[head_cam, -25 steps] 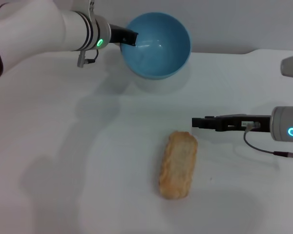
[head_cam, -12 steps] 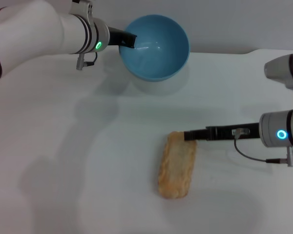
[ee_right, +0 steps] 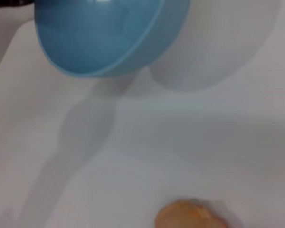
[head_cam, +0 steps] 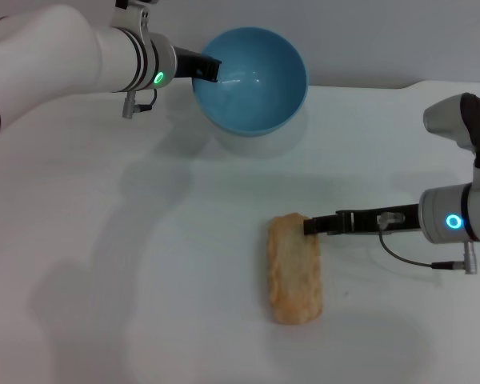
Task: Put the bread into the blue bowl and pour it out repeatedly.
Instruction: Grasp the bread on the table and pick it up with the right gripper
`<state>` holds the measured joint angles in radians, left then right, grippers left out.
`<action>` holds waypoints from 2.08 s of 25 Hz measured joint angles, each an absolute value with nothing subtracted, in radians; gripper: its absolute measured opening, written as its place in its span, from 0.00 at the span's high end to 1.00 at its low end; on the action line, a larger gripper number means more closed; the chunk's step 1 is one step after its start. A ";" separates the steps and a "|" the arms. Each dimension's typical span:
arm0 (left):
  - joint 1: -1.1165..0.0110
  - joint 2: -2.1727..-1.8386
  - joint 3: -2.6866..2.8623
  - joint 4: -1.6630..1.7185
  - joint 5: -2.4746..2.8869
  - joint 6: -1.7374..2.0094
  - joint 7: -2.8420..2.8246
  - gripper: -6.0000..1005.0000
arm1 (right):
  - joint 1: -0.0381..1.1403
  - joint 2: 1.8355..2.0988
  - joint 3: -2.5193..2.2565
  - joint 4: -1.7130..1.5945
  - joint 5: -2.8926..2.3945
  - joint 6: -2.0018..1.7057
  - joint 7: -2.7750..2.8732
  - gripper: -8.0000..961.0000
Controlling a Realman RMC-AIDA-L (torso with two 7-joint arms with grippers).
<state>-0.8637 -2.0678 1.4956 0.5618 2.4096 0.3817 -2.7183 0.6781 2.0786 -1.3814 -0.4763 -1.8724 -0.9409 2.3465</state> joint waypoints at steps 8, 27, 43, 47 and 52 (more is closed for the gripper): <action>-0.862 -2.068 1.522 0.565 2.410 0.376 -2.720 1.00 | 0.703 2.081 -1.403 -0.434 -1.818 -0.912 2.344 0.52; -0.862 -2.069 1.523 0.570 2.410 0.373 -2.718 1.00 | 0.736 2.088 -1.506 -0.368 -1.663 -0.854 2.329 0.53; -0.860 -2.069 1.523 0.571 2.410 0.374 -2.722 1.00 | 0.714 2.087 -1.520 -0.438 -1.659 -0.854 2.213 0.71; -0.854 -2.069 1.523 0.572 2.410 0.374 -2.722 1.00 | 0.676 2.083 -1.521 -0.557 -1.657 -0.885 2.176 0.76; -0.851 -2.068 1.523 0.572 2.410 0.375 -2.723 1.00 | 0.619 2.070 -1.476 -0.757 -1.676 -0.977 2.158 0.80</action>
<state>-0.8508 -2.0682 1.5232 0.5721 2.4100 0.3753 -2.7233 0.6191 2.0696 -1.4760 -0.7568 -1.6764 -0.9766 2.1576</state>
